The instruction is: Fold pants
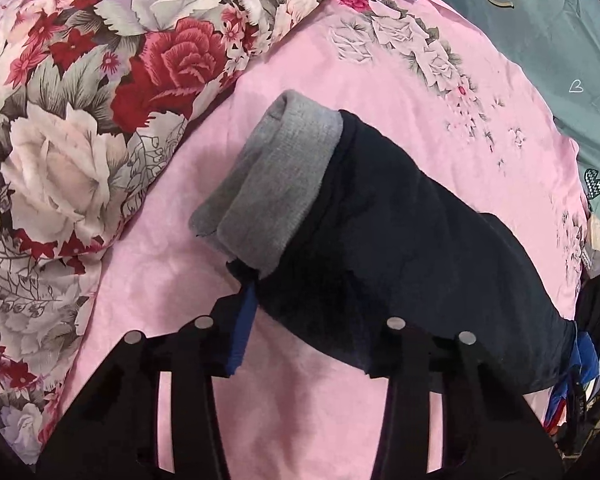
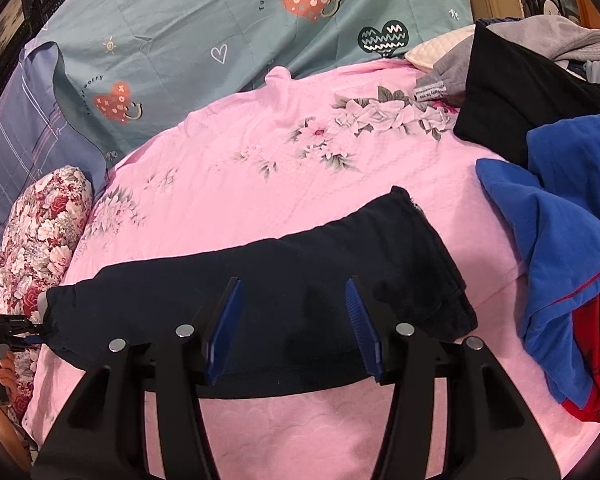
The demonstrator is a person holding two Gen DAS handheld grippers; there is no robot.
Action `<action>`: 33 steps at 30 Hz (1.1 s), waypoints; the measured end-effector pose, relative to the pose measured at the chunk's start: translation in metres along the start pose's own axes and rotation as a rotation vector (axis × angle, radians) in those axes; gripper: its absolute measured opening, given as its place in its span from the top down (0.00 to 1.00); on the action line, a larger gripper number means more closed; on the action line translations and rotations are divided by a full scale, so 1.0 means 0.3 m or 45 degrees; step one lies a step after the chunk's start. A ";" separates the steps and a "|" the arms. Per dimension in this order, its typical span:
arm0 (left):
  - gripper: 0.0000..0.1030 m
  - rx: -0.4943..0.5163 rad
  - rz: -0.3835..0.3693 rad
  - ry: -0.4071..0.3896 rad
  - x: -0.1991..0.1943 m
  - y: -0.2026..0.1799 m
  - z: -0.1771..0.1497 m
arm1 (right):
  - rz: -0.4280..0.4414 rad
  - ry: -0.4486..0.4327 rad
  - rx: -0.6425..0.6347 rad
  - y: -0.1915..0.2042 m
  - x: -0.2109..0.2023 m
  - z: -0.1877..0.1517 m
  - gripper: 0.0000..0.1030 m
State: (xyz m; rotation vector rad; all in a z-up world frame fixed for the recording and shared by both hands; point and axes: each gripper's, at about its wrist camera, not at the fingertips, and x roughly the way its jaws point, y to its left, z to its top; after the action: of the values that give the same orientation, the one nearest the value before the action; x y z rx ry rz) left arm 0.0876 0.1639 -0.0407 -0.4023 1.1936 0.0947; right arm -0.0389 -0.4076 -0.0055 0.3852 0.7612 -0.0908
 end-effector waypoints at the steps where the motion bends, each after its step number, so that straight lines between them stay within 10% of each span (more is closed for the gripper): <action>1: 0.57 0.020 0.001 -0.006 -0.011 -0.010 -0.002 | -0.003 0.012 0.003 0.000 0.008 -0.002 0.48; 10: 0.46 0.042 -0.011 0.026 0.037 -0.030 0.017 | -0.024 0.108 -0.062 0.033 0.066 -0.038 0.41; 17: 0.80 -0.036 -0.093 -0.009 0.058 -0.010 0.011 | -0.019 0.107 -0.096 0.046 0.064 -0.036 0.41; 26: 0.91 0.066 0.050 -0.268 -0.169 -0.032 -0.007 | -0.111 0.220 0.013 -0.036 0.091 -0.054 0.41; 33: 0.89 0.021 0.131 -0.102 -0.009 0.030 -0.028 | -0.176 0.241 0.062 -0.076 0.086 -0.055 0.41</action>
State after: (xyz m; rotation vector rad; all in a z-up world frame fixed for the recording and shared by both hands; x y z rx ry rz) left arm 0.0767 0.1696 -0.0431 -0.3200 1.1354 0.1881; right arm -0.0361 -0.4211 -0.0411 0.3910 0.9738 -0.2054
